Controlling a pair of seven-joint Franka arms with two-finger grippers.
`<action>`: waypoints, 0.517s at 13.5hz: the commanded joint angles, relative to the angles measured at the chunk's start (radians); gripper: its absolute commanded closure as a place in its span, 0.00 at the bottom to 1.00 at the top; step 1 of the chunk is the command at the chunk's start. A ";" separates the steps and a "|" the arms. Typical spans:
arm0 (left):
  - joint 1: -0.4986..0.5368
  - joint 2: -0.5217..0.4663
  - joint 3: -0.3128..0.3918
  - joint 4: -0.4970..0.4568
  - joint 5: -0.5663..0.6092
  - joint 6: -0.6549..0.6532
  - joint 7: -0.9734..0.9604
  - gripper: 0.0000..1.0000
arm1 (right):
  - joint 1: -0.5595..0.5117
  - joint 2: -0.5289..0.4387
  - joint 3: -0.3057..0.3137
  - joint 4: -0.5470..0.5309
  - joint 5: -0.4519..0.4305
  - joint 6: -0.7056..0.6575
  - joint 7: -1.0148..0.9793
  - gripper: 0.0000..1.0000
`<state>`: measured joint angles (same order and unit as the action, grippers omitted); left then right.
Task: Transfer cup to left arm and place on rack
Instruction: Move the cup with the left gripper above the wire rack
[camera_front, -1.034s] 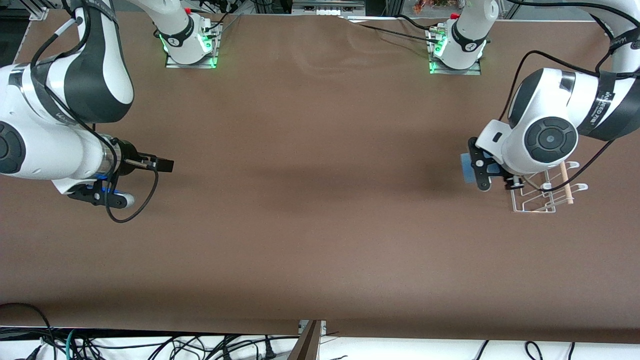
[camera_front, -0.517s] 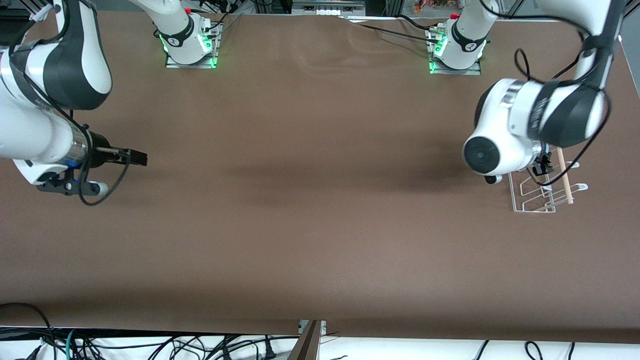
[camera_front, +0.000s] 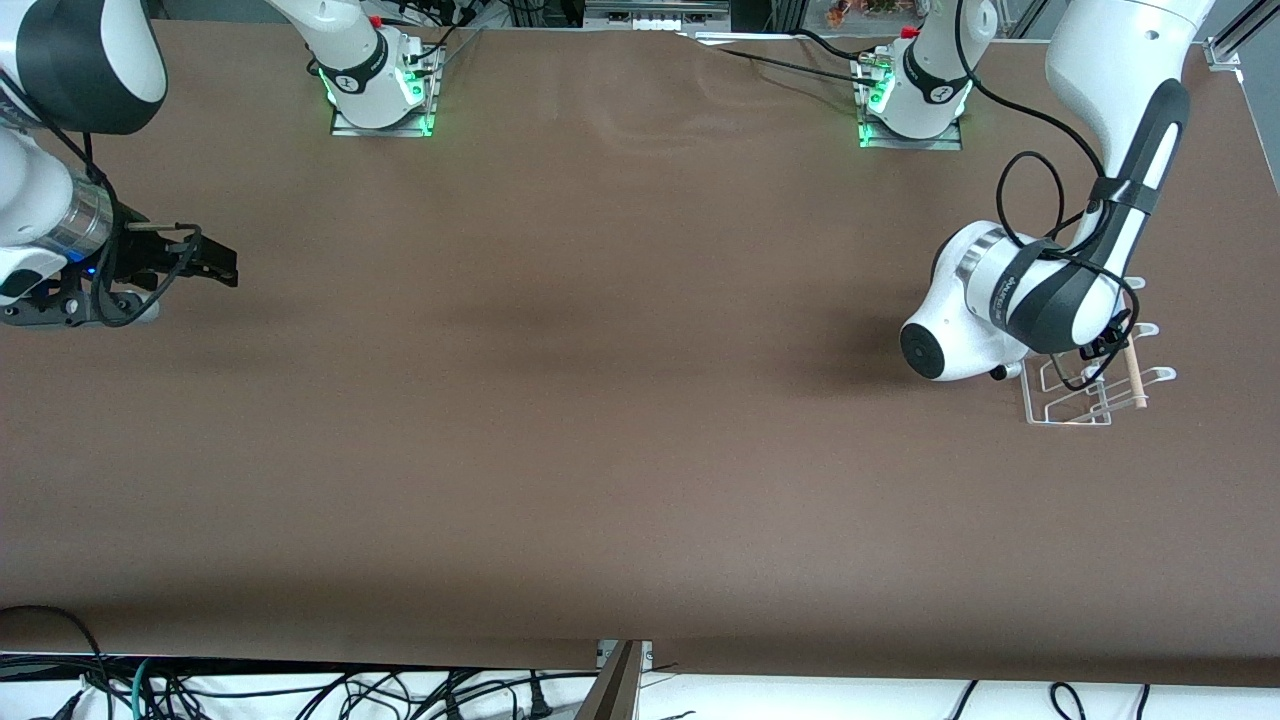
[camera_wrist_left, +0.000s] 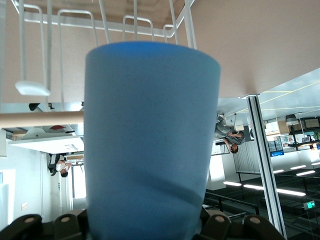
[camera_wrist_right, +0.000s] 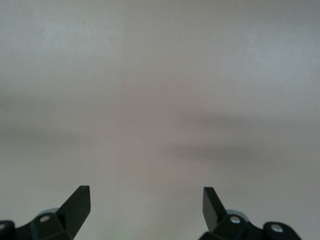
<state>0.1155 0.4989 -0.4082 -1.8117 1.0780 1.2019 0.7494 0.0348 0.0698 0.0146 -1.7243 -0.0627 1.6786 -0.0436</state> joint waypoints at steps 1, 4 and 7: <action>-0.007 -0.033 -0.011 -0.018 0.025 -0.033 -0.005 1.00 | 0.016 0.022 0.011 0.042 -0.013 -0.025 0.024 0.01; 0.010 -0.049 -0.011 -0.037 0.072 -0.036 -0.005 1.00 | 0.039 0.019 0.018 0.072 0.026 -0.033 0.022 0.01; 0.021 -0.042 -0.011 -0.057 0.111 -0.016 -0.028 1.00 | 0.065 0.027 0.015 0.118 0.038 -0.068 0.037 0.01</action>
<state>0.1230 0.4862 -0.4115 -1.8178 1.1365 1.1734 0.7445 0.0908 0.0825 0.0306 -1.6519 -0.0409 1.6599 -0.0270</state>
